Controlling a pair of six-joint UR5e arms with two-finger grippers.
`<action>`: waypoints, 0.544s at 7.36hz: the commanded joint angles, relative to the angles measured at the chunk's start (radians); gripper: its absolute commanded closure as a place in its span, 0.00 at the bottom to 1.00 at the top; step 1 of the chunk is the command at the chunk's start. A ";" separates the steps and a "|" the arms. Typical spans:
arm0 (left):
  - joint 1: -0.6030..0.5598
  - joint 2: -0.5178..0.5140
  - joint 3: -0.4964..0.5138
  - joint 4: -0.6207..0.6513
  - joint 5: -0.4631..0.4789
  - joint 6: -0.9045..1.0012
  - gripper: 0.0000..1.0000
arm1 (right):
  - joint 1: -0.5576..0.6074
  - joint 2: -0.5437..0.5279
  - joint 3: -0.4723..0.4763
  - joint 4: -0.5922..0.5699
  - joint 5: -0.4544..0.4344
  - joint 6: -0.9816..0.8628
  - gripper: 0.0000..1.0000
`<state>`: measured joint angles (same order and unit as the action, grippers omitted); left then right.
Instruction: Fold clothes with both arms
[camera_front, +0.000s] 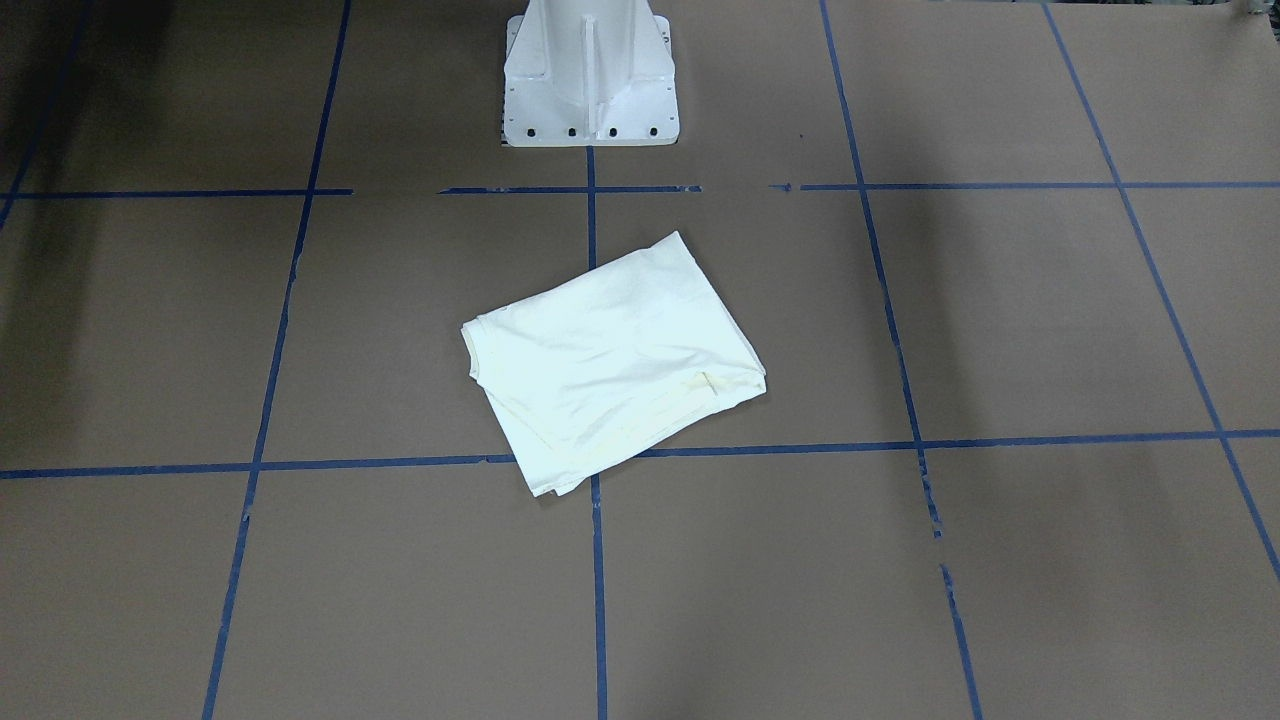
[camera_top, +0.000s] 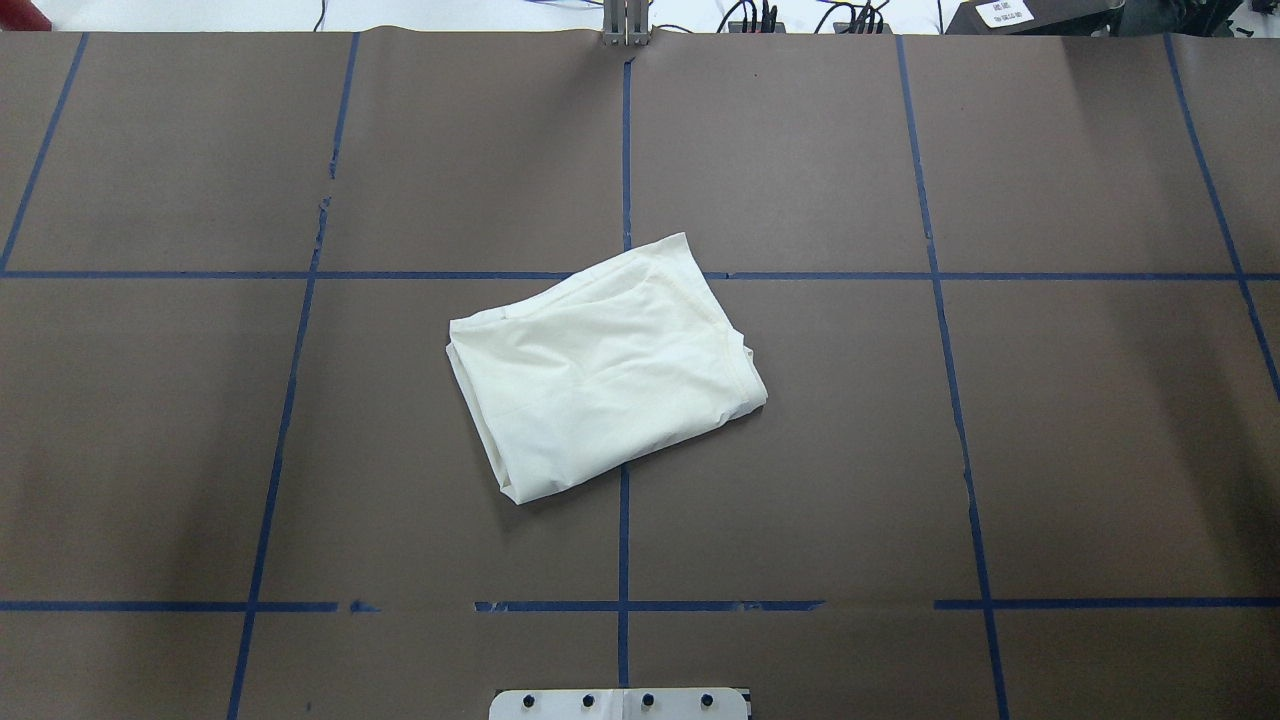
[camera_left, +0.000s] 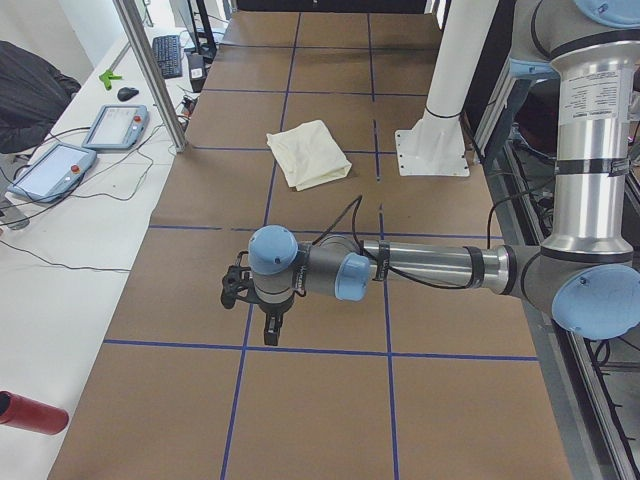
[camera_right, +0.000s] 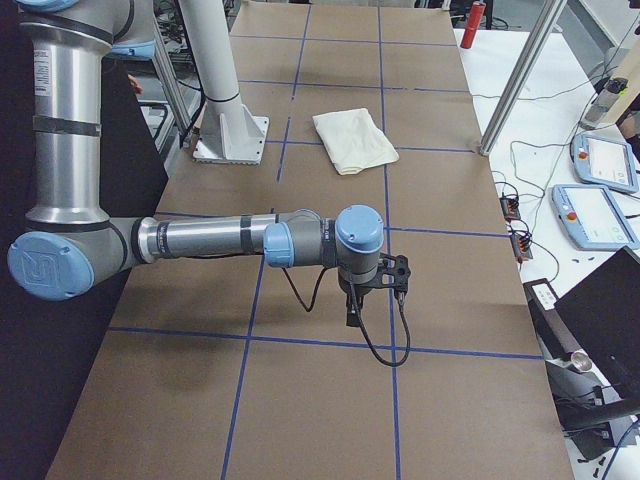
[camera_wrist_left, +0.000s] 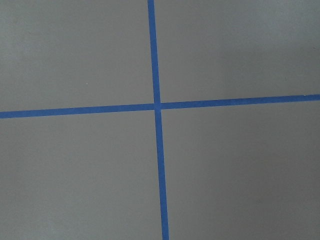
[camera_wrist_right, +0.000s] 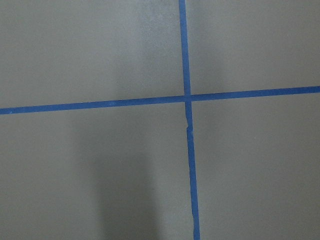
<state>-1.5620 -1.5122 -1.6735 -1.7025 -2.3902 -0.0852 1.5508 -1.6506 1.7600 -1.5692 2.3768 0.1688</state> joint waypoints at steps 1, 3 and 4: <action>-0.007 0.001 -0.002 0.000 0.000 0.001 0.00 | 0.000 0.000 -0.002 0.000 -0.001 0.000 0.00; -0.007 0.001 -0.002 0.000 0.000 0.001 0.00 | 0.000 0.000 -0.008 0.000 -0.001 0.002 0.00; -0.007 0.001 -0.002 0.000 0.000 -0.001 0.00 | 0.000 0.000 -0.008 0.000 -0.001 0.002 0.00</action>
